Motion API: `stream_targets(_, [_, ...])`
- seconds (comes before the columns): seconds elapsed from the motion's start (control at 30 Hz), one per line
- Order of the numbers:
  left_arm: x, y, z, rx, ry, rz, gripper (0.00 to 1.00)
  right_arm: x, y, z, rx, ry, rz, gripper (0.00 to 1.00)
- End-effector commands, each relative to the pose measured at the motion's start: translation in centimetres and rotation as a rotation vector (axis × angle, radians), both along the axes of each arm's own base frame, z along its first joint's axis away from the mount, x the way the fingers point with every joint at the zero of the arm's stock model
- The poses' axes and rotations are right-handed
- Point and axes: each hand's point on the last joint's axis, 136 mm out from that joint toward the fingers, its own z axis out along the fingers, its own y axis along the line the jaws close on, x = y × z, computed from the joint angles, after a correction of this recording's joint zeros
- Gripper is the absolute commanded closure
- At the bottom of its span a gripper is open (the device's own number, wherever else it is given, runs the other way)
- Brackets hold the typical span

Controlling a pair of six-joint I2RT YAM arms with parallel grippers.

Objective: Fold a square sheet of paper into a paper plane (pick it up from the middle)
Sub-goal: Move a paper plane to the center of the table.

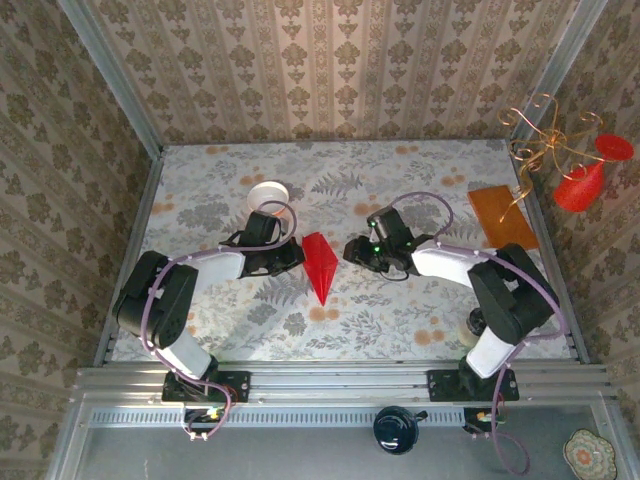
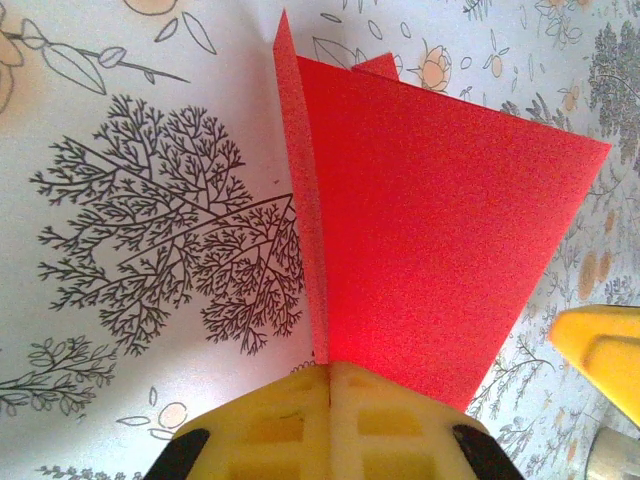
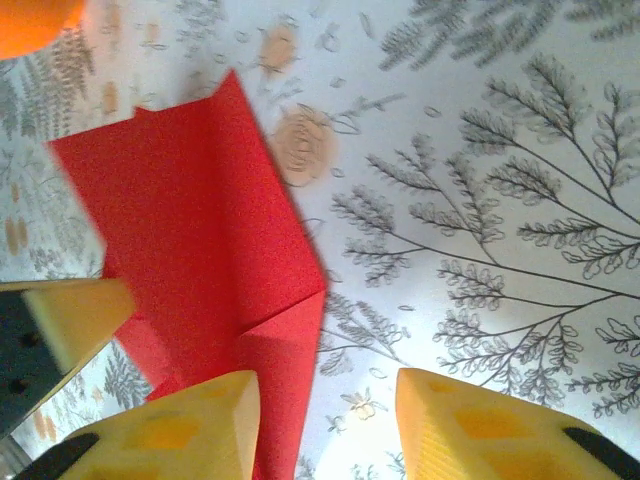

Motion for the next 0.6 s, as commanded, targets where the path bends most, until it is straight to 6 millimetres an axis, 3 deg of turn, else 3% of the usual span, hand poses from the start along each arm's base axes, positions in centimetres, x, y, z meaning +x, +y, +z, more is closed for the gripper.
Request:
stream_targets(0.0, [0.5, -0.5, 0.9, -0.029, -0.008, -0.002, 0.97, -1.0, 0.7, 0.8, -0.077, -0.031, 0.059, 0.56])
stream_targets(0.3, [0.4, -0.5, 1.0, -0.03, -0.003, -0.001, 0.97, -3.3, 5.9, -1.0, -0.092, -0.012, 0.23, 0.45])
stream_targets(0.57, [0.3, -0.6, 1.2, -0.04, -0.003, -0.006, 0.97, -4.1, 8.4, -1.7, -0.098, 0.002, 0.33, 0.41])
